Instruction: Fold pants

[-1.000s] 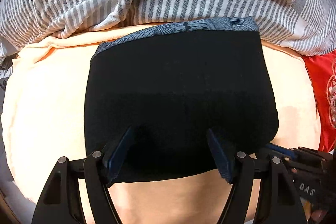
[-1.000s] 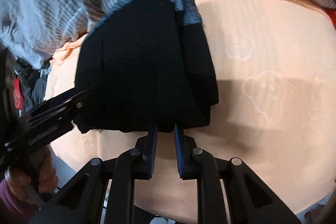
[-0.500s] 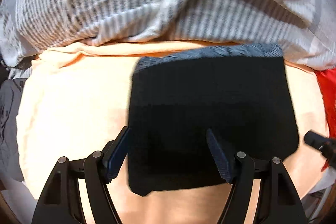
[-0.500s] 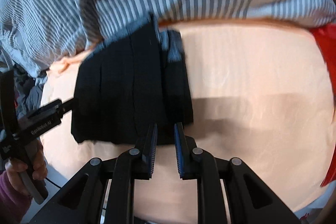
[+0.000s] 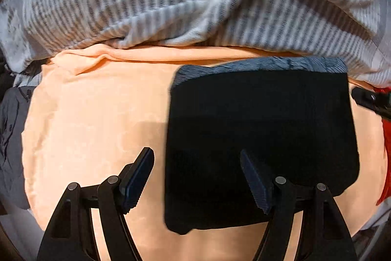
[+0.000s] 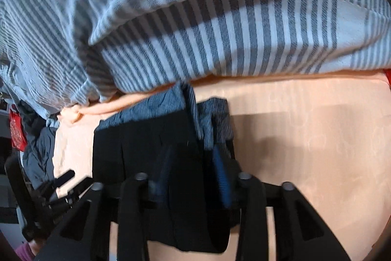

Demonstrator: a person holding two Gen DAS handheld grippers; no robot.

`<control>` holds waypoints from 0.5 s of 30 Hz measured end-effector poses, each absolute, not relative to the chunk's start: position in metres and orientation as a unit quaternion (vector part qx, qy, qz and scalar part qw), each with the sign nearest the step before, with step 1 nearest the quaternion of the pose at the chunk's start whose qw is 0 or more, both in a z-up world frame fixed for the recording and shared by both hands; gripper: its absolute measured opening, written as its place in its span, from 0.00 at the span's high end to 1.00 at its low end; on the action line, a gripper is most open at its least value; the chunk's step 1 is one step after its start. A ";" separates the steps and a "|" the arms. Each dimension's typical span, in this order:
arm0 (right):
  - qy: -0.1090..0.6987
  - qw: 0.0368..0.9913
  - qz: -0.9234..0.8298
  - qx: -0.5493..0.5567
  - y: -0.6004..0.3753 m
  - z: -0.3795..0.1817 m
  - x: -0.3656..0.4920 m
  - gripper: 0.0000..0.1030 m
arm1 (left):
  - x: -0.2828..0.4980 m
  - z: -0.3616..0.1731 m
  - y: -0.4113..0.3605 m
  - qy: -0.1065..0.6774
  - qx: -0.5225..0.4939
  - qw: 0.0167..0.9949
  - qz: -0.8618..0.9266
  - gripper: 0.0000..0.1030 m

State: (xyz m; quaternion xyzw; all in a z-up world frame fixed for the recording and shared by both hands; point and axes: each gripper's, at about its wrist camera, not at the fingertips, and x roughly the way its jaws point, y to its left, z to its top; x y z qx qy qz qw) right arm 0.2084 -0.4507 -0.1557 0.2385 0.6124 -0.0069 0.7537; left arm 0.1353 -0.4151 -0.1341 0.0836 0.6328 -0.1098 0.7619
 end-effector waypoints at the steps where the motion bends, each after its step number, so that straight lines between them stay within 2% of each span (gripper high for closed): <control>1: 0.609 0.758 -0.018 0.232 -0.453 -0.155 0.210 0.60 | 0.134 -0.134 -0.420 0.634 0.083 0.761 -0.115 0.28; 5: 0.599 0.750 -0.054 0.276 -0.476 -0.162 0.203 0.61 | 0.128 -0.134 -0.443 0.632 0.082 0.759 -0.136 0.28; 9: 0.582 0.699 -0.022 0.414 -0.505 -0.187 0.195 0.64 | 0.124 -0.135 -0.470 0.633 0.084 0.754 -0.157 0.28; 15: 0.551 0.646 0.027 0.527 -0.519 -0.216 0.196 0.64 | 0.116 -0.142 -0.507 0.639 0.085 0.743 -0.182 0.28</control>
